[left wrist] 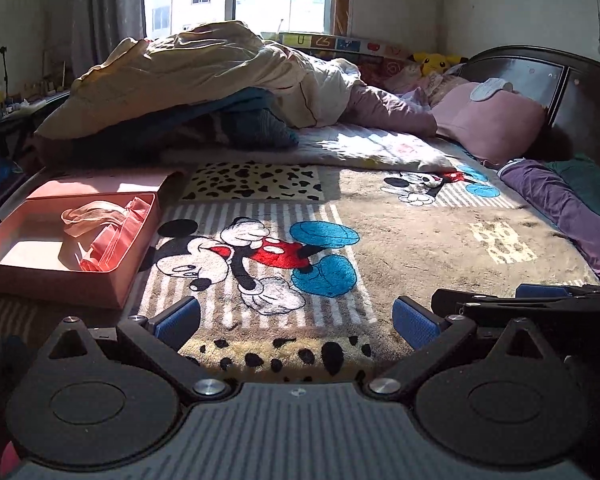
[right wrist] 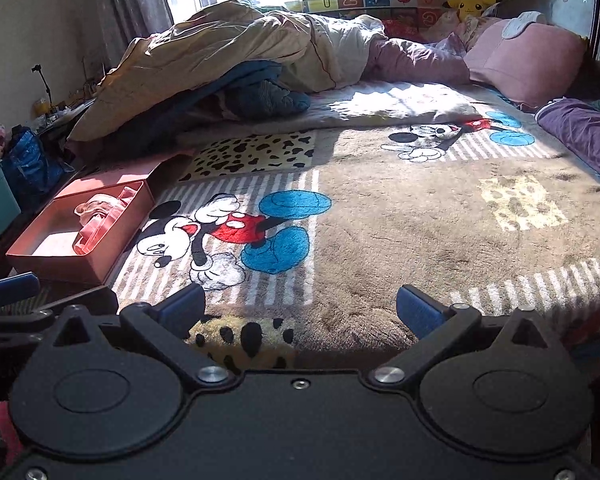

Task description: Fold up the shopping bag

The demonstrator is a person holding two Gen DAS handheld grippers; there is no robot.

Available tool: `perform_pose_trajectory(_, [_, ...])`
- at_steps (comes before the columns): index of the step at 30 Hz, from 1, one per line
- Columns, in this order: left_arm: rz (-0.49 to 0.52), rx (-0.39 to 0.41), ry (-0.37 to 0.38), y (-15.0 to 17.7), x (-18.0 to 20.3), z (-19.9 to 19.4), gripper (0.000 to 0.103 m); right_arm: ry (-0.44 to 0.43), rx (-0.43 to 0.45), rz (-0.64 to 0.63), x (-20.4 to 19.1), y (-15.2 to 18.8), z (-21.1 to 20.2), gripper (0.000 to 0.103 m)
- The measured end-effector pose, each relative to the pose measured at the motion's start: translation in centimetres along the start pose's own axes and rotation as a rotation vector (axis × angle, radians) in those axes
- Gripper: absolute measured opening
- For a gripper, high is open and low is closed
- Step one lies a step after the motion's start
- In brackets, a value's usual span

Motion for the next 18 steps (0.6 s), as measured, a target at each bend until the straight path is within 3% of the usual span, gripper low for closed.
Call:
perform_pose_trajectory(4, [-0.004,-0.004,-0.006,-0.3,-0.4,0.3,0.103,0.007,-0.01,-0.004,-0.2,-0.2,0.6,0.103])
perform_pose_trajectory(12, [0.007,-0.02,0.075,-1.0,0.3,3.4,0.103,0.02,-0.029,-0.012,-0.5,-0.6,1.7,0.103])
perform_pose_trajectory(18, [0.035,-0.011,0.073,-1.6,0.4,5.5,0.103,0.045,-0.059,-0.021,0.5,-0.8,3.4,0.103])
Point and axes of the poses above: each gripper's, at about its wrist camera, not at the fingertips, and z roughly the way its jaws point, x to its right, y to its underside, the point moved 3 cm from there along z, roughly the way its jaws point, and after that the axes turned 14 degrees about -z, right-handed, at the moved point
